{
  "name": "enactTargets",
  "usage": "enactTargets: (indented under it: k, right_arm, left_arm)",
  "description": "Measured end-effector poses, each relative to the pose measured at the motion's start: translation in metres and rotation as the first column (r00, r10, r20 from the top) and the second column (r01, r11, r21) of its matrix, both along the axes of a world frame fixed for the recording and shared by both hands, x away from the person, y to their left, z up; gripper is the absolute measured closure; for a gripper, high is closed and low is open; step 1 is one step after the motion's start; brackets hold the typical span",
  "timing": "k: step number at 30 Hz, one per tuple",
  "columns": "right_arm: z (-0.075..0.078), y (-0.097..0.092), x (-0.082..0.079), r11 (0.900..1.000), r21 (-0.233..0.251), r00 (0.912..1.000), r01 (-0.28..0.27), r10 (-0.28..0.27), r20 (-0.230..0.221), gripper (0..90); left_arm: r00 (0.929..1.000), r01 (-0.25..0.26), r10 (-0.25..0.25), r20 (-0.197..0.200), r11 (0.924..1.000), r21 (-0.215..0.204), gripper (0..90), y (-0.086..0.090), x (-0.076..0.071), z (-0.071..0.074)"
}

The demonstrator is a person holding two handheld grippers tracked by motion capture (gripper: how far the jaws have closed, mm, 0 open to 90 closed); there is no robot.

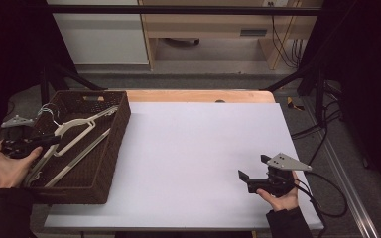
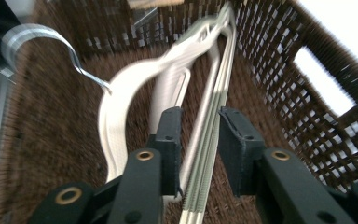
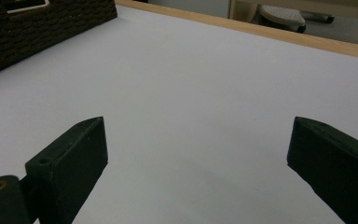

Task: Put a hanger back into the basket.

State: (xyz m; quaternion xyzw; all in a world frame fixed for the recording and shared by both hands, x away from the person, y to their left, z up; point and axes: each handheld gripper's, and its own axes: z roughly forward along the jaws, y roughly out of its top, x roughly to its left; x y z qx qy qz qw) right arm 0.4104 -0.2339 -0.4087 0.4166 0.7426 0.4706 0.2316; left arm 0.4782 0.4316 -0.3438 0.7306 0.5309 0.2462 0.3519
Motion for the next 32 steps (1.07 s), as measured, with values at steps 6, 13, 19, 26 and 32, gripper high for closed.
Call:
enactTargets:
  k: [6,13,19,26,32]
  right_arm:
    - [0.000,0.000,0.000,1.0000,0.004,1.0000,0.004,-0.004,0.002,5.3]
    - [0.000,-0.001,0.000,0.9999,0.014,0.9999,-0.001,0.001,0.014,4.8]
    - [0.001,-0.001,-0.001,0.9996,0.026,0.9995,-0.008,0.007,0.029,3.6]
    - [0.003,-0.005,-0.005,0.9983,0.055,0.9985,-0.019,0.016,0.053,3.6]
    - [0.006,-0.017,-0.007,0.9950,0.099,0.9985,0.000,-0.006,0.055,4.0]
  left_arm:
    - [0.9810,0.074,-0.059,0.185,0.9943,-0.077,49.2,-0.030,-0.038,0.023]
    - [0.9470,0.183,-0.134,0.292,0.9721,-0.147,21.3,-0.073,-0.062,0.019]
    - [0.9395,0.223,-0.168,0.299,0.9614,-0.161,6.9,-0.110,-0.069,0.000]
    - [0.9339,0.251,-0.199,0.297,0.9570,-0.146,5.3,-0.140,-0.073,-0.026]
    - [0.9373,0.256,-0.214,0.275,0.9583,-0.127,5.6,-0.140,-0.078,-0.036]
